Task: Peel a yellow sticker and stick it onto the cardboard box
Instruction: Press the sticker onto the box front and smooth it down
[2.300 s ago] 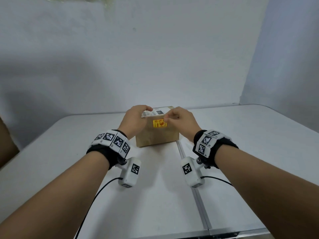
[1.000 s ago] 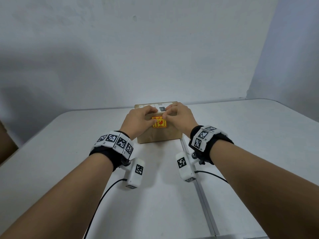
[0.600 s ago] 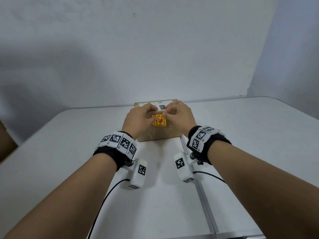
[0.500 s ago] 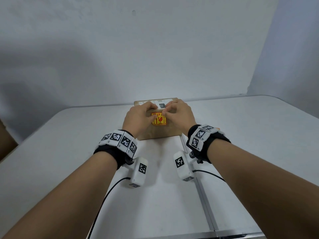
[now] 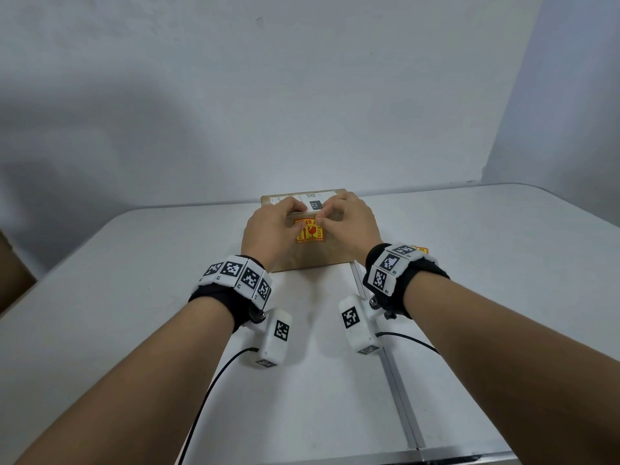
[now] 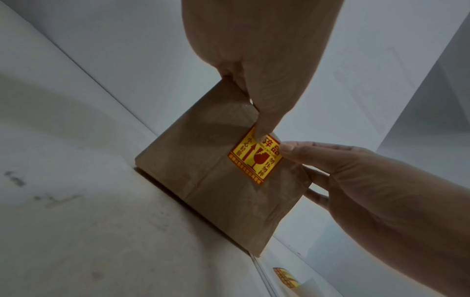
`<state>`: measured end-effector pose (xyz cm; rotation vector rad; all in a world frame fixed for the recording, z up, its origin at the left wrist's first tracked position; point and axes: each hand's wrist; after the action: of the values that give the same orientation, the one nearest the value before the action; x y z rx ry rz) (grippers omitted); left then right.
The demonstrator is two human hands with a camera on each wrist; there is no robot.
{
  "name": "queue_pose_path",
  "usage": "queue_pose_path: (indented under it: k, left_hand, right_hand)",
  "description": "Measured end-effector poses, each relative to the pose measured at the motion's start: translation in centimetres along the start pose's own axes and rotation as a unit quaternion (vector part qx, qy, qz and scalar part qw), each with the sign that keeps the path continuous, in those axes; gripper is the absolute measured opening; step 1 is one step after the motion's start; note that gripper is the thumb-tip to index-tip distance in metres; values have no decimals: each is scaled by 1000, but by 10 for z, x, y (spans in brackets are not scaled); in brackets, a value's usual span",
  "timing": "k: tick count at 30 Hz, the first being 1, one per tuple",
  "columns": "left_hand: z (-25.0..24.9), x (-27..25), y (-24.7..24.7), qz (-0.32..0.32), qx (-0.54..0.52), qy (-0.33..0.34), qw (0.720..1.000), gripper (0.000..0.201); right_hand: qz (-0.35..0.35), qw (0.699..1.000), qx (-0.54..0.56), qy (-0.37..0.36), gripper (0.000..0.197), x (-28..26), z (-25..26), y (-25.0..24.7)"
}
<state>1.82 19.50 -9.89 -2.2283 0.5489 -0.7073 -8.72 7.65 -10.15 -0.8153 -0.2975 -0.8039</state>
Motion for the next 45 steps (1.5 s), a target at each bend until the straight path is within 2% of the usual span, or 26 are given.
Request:
queue_pose_path:
  k: [8,12,17,20,25,35,38,45]
  left_hand:
    - [0,3,0,-2,20,-2,1000,24]
    - [0,2,-3,9,15,-13,1000,25]
    - [-1,1,-4,15,6,-10,1000,22]
    - [-2,0,-5,13,-1,-12,1000,21]
    - [-1,0,-7,18,-4,-9,1000,21]
    - [-5,3,-10,40,19,17,999,23]
    - [-13,8,-5,27,66,61,996,29]
    - [-8,17,-12,57,39,73,995,22]
  right_hand:
    - [17,999,30,-4,19,-5,4,-14]
    - [0,999,49,6,29,-6,8,-19]
    - [87,994,-55,-27,48,3,3,-10]
    - [108,988,-107,-20,58,13,1,-7]
    - [107,980,-166,-33,48,18,-2,-9]
    - [136,989,-49,-31,36,13,-7,-28]
    - [129,991,-40,-19,35,12,-6,-26]
    - [115,993,-35,-21,36,9,-5,-24]
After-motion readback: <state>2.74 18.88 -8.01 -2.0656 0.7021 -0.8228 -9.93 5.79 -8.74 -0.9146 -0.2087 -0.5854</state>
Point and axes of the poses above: each hand's wrist, its own x-axis towards the middle knuckle, its own y-axis out of the palm, z = x × y, and after that the axes turned 11 degrees about -y, right-handed
